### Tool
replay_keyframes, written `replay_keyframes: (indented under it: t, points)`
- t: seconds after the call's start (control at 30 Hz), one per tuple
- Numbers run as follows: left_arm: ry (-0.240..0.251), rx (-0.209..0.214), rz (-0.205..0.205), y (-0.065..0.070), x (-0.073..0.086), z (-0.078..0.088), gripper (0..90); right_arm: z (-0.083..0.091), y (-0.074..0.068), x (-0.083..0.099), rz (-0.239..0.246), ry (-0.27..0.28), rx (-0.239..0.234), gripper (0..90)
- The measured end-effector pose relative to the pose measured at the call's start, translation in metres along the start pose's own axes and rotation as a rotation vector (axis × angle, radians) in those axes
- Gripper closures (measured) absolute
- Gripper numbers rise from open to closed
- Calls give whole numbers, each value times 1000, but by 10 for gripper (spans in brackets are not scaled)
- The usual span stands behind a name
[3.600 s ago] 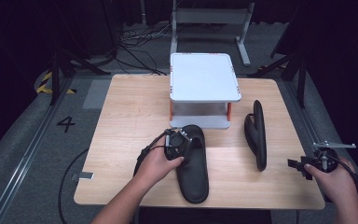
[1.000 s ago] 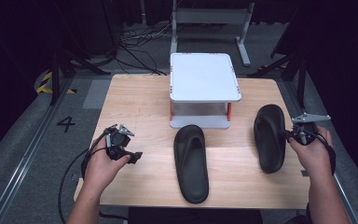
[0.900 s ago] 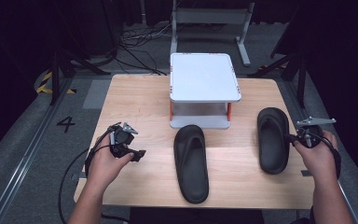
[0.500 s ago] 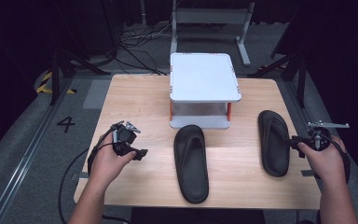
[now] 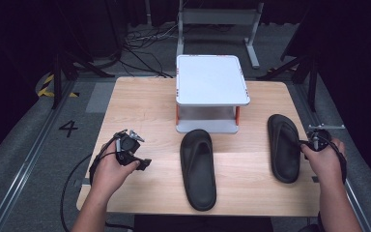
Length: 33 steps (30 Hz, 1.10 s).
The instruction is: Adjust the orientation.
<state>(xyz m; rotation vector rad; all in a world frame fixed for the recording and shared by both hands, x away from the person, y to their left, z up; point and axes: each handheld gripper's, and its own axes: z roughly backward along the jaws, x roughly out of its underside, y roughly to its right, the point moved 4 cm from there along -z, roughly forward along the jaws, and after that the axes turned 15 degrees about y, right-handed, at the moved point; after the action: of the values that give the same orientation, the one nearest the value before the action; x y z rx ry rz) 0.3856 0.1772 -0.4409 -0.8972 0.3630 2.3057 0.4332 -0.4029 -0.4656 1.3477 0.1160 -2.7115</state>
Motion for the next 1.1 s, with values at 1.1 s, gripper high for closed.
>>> replay_keyframes:
  t: [1.1]
  points:
    - [2,32,-35,2,-14,-12,297,19,-158,3,234,39,-164,813]
